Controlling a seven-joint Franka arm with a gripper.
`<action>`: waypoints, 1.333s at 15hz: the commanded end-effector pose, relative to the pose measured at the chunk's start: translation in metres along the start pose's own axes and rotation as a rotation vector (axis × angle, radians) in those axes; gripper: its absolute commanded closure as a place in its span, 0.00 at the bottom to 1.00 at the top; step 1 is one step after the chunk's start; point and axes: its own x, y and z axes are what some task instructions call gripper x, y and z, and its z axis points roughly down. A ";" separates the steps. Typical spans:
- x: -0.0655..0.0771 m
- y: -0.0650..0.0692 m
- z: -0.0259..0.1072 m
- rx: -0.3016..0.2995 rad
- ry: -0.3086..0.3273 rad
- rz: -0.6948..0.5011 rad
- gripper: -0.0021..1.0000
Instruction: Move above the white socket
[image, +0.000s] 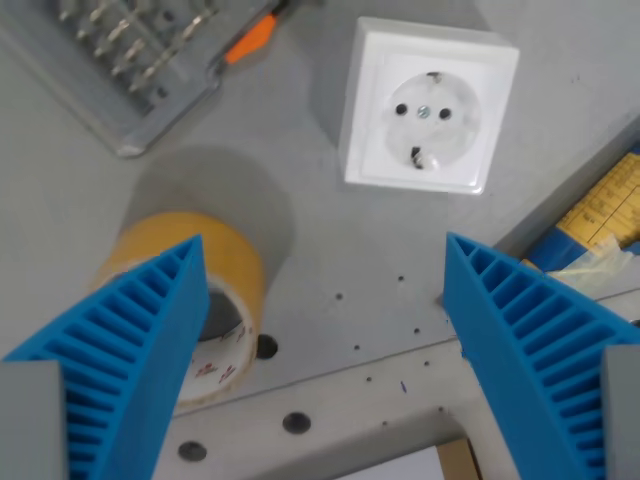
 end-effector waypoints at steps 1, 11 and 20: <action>0.004 0.012 0.014 -0.016 0.085 0.093 0.00; 0.019 0.035 0.039 -0.030 0.080 0.131 0.00; 0.027 0.045 0.051 -0.039 0.070 0.142 0.00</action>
